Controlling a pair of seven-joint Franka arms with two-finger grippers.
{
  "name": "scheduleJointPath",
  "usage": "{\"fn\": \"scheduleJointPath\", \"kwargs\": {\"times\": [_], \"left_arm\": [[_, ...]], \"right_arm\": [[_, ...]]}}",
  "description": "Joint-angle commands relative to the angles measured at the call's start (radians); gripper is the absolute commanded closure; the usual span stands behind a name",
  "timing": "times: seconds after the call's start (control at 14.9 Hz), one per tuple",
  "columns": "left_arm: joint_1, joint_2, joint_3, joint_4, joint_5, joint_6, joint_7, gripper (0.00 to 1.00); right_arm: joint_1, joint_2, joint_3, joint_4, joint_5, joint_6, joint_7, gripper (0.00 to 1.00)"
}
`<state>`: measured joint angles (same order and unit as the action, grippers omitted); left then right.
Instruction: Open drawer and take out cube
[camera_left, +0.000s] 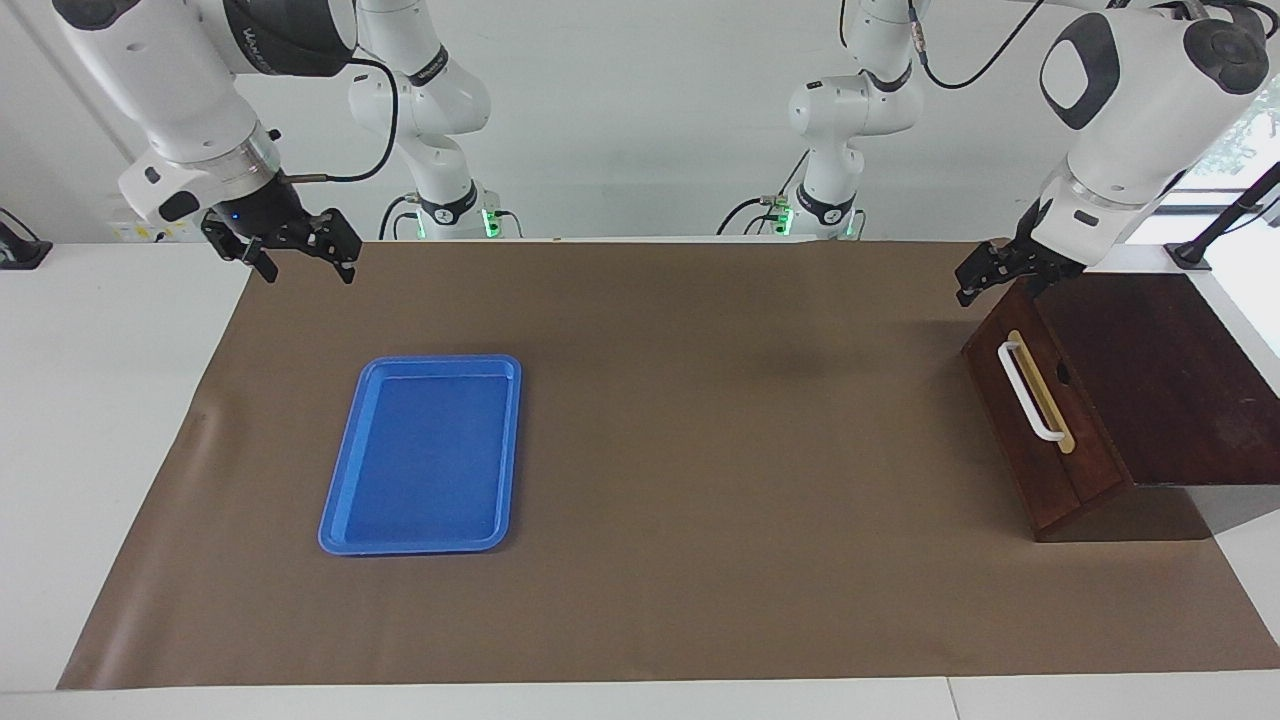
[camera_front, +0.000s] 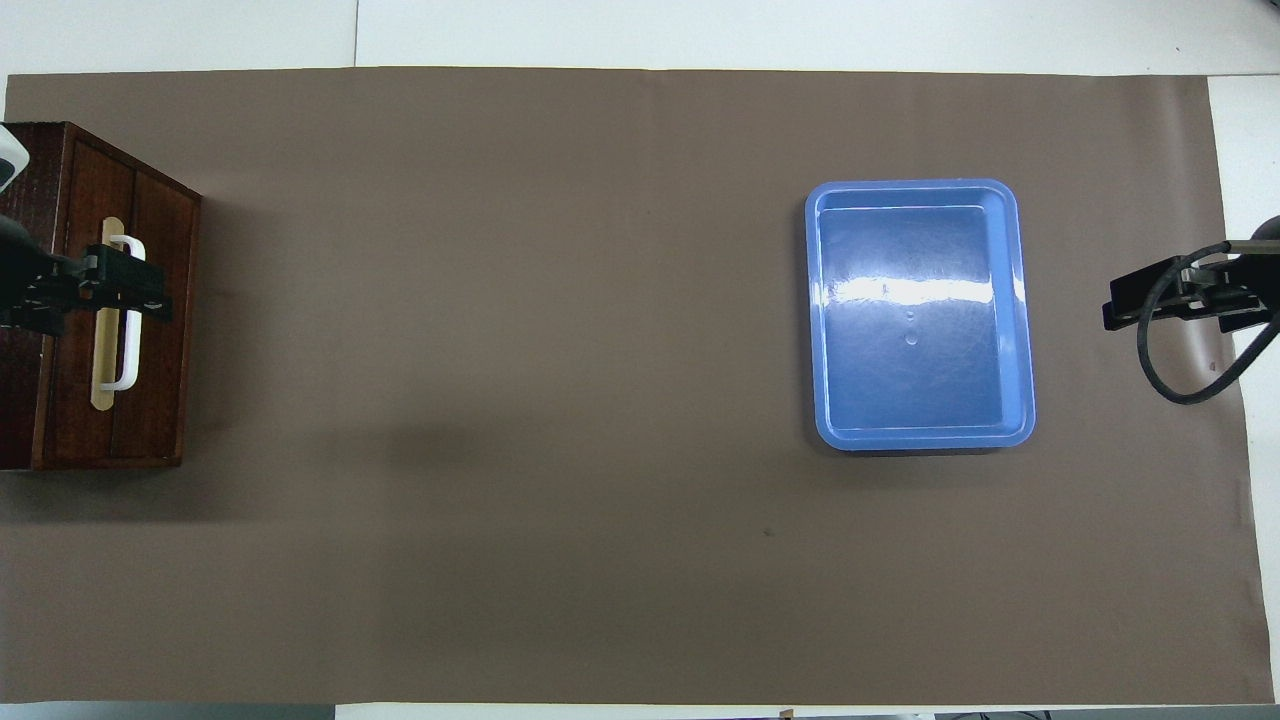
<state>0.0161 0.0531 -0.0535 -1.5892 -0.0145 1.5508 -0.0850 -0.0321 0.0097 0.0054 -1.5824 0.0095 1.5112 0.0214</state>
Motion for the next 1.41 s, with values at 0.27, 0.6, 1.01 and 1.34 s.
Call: {"fn": "scheduleJointPath", "kwargs": {"times": [0.27,0.6,1.01,1.34], "left_arm": [[-0.028,-0.015,-0.008,-0.014,0.002,0.012,0.007,0.0],[-0.03,-0.015,-0.008,-0.023,0.014,0.04,0.01,0.0],[-0.11,-0.004,-0.012,-0.179,0.275,0.222,0.01,0.0],[-0.108,0.002,-0.013,-0.32,0.423,0.385,0.004,0.0]], "right_arm": [[-0.014,-0.004,0.008,-0.008,-0.011,-0.02,-0.023,0.0],[-0.014,-0.004,0.008,-0.008,-0.011,-0.02,-0.023,0.0],[-0.014,-0.002,0.008,-0.008,-0.011,-0.02,-0.023,0.0],[-0.014,-0.004,0.008,-0.008,-0.011,-0.02,-0.023,0.0]]}}
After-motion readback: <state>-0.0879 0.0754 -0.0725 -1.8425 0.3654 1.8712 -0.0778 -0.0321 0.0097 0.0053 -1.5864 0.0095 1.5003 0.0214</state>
